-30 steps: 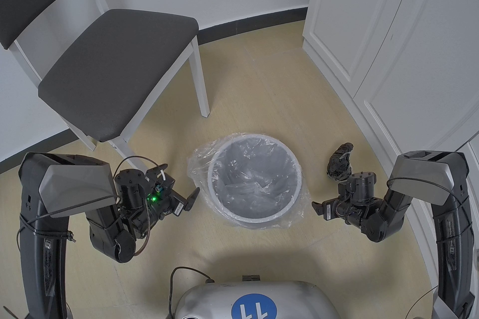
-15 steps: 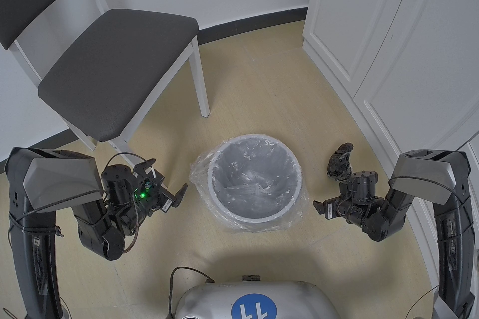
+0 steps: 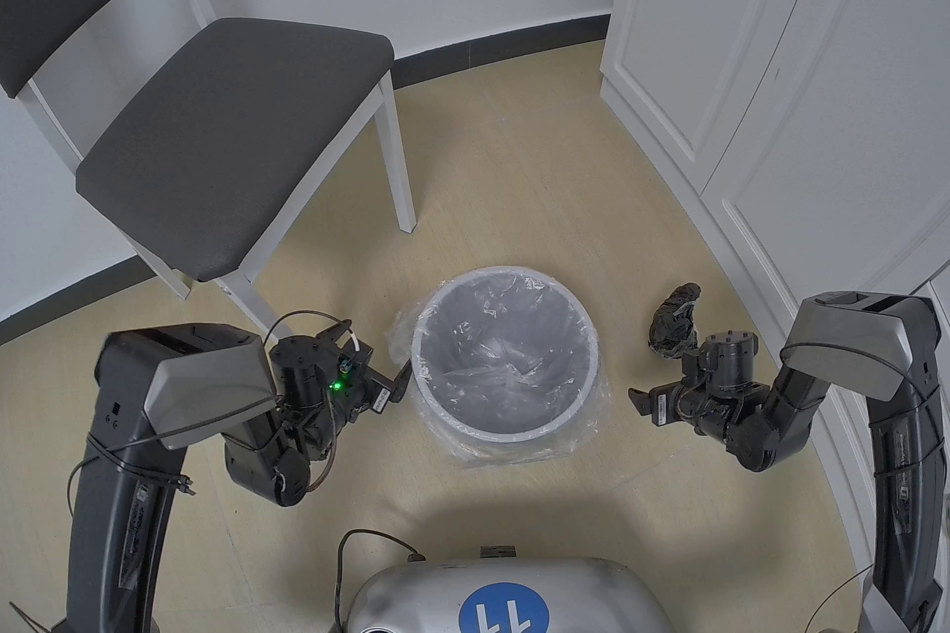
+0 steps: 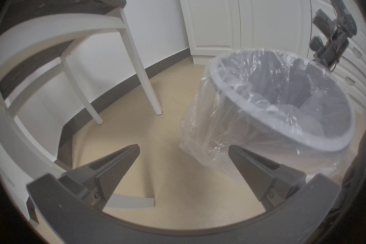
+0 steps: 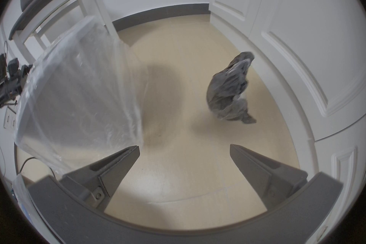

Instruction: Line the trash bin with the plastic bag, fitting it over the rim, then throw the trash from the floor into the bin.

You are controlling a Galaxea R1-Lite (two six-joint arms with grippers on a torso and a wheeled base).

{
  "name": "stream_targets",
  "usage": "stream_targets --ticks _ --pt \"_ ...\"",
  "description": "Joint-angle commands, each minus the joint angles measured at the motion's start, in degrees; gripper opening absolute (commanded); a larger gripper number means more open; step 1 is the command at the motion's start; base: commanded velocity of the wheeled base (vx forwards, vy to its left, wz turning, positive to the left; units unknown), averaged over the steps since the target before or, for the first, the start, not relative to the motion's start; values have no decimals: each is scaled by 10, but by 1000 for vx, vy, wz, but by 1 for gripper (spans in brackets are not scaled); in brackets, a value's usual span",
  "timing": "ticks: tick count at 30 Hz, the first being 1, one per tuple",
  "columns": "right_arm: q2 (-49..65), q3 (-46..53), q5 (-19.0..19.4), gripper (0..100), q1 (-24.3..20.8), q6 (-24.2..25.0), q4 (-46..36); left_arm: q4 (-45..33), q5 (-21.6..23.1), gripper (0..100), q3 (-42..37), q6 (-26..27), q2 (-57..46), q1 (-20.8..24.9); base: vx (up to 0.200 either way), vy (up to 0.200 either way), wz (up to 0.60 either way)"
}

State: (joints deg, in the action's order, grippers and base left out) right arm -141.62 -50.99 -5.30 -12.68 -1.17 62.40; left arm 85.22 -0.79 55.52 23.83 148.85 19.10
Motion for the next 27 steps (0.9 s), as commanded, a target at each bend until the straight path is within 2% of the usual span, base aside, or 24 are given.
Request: stream_targets --ticks 1,2,3,4,6,8,11,13,19,21,22,23,27 --pt "80 0 10 100 55 0 -4 -86 -3 100 117 -10 84 17 0 0 0" --pt "82 0 11 100 56 0 -4 -90 -3 100 119 -10 83 17 0 0 0" --pt "98 1 25 100 70 0 -6 -139 -3 100 144 -6 80 14 0 0 0" --pt "98 1 25 100 70 0 -6 -139 -3 100 144 -6 80 14 0 0 0" --pt "125 4 44 100 85 1 -10 -209 -2 100 188 -3 79 8 0 0 0" --pt "138 10 47 100 90 1 -9 -245 1 100 205 -2 78 9 0 0 0" --pt "152 19 48 100 90 1 -8 -249 -1 100 210 -2 78 13 0 0 0" --pt "167 26 53 100 91 2 -8 -226 -4 100 197 -5 67 15 0 0 0" --pt "202 40 61 100 101 2 -9 -151 -4 100 50 -6 -25 14 0 0 0" --pt "223 48 62 100 112 2 -10 -112 -4 100 -47 -7 -79 14 0 0 0" --pt "223 48 62 100 112 2 -10 -112 -4 100 -47 -7 -79 14 0 0 0" --pt "244 53 62 100 122 1 -10 -71 -5 100 -115 -5 -117 15 0 0 0" --pt "282 70 61 100 137 2 -9 -40 -18 100 -183 -3 -164 14 0 0 0"
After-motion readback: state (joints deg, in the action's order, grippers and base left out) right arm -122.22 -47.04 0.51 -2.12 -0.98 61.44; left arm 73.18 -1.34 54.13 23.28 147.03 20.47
